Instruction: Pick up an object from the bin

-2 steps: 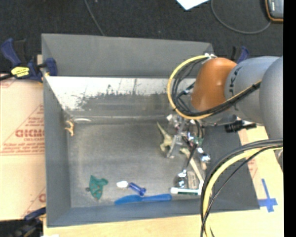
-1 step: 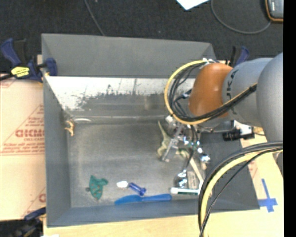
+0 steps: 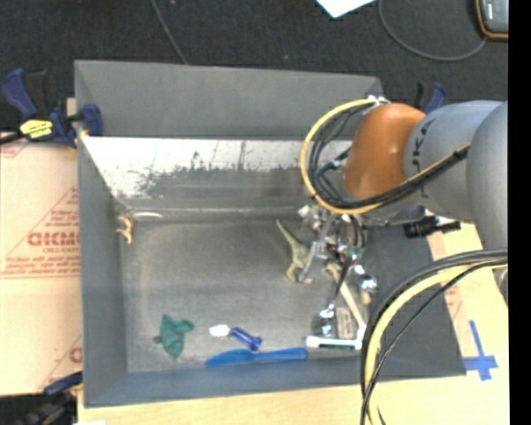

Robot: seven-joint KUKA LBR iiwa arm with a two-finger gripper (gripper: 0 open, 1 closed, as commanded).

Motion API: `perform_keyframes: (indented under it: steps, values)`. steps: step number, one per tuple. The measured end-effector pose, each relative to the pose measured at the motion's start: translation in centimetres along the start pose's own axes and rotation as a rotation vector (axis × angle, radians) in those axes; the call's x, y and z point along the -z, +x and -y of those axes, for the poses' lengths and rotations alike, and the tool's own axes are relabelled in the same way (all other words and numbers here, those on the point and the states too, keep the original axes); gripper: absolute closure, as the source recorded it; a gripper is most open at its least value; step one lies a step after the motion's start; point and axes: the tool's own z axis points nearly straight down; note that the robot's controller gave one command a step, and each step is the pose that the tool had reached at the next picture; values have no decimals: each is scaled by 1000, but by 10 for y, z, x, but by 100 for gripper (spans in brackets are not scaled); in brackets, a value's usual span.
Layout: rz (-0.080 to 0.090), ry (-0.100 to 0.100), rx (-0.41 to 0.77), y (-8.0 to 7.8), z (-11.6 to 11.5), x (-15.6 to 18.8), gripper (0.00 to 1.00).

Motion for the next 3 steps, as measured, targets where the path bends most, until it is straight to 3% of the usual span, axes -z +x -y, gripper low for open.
perform_keyframes:
  steps: [1, 2, 3]
  values:
    - [1, -1, -84, 15, -6, 1, 100]
    - [-1, 0, -83, 17, -6, 4, 100]
    - [0, -1, -81, 15, -5, 62, 100]
